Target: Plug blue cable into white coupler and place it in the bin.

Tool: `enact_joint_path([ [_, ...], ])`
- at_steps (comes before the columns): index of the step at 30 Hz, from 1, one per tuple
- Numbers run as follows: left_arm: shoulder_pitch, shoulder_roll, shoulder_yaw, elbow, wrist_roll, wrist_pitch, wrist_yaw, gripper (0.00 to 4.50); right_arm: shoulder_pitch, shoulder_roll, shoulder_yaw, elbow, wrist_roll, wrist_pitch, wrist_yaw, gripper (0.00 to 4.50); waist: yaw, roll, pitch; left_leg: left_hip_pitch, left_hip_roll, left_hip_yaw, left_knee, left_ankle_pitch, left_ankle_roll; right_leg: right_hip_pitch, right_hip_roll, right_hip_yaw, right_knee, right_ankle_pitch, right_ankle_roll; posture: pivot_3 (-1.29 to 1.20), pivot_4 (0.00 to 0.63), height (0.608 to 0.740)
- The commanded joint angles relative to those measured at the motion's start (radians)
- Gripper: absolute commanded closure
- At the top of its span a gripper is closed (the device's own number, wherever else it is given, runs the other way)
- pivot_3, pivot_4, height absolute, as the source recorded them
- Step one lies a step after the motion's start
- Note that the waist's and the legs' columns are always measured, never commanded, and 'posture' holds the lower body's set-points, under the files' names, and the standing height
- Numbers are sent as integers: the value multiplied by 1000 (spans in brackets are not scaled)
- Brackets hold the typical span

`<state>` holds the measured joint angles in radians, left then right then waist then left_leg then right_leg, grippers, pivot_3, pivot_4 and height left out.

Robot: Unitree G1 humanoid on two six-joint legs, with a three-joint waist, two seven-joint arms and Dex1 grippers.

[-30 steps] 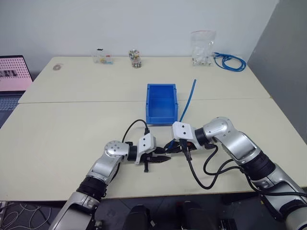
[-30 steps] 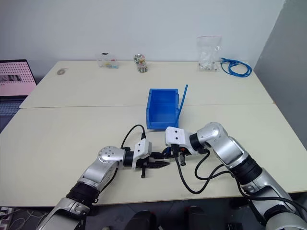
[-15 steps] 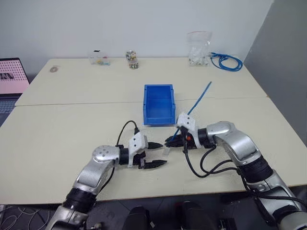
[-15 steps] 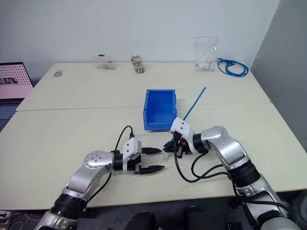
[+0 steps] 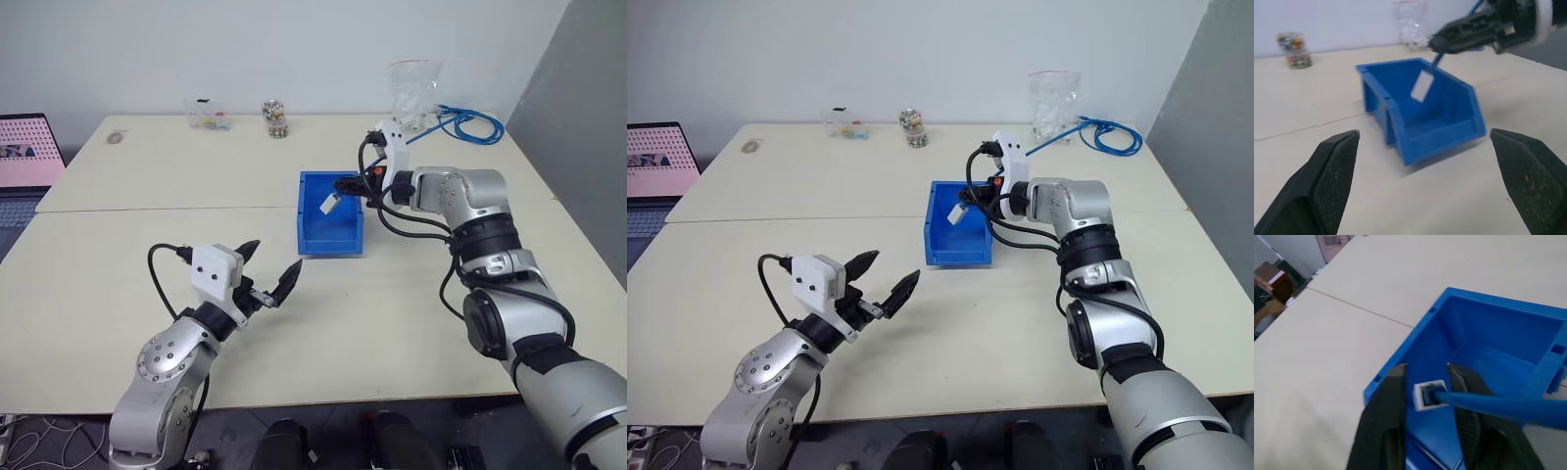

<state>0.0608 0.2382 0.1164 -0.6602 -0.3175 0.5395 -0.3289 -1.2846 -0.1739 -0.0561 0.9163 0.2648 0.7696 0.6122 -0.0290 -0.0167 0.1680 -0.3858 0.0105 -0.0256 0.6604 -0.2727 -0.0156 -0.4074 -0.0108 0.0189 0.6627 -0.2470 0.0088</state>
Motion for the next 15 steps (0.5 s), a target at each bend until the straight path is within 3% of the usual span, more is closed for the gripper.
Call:
enact_joint_path([
  [1,43,-23,-44,-63,23,-12,53,0,-69,0,6,129,-47,-129,2,1971,0,0,0,0,0,0,0,0,0,0,0,0,0,0,0,0,150,740],
  [5,54,-28,-66,-66,23,-16,69,0,-97,-11,11,201,-83,-190,12,896,0,0,0,0,0,0,0,0,0,0,0,0,0,0,0,0,150,740],
  [9,32,-32,-73,-25,9,0,76,0,-89,-67,38,190,-124,-230,70,121,-1,0,0,0,1,0,0,0,0,0,2,-1,0,0,0,0,150,740],
  [13,11,-43,-63,-4,-9,53,107,0,-15,-155,99,67,-158,-225,201,121,4,0,1,0,1,0,0,0,0,0,3,-1,0,0,0,0,150,740],
  [15,0,-57,-44,4,-26,72,124,0,83,-209,116,-122,-136,-137,257,121,1,0,1,-1,1,0,0,0,0,0,3,-1,-1,0,0,0,150,740],
])
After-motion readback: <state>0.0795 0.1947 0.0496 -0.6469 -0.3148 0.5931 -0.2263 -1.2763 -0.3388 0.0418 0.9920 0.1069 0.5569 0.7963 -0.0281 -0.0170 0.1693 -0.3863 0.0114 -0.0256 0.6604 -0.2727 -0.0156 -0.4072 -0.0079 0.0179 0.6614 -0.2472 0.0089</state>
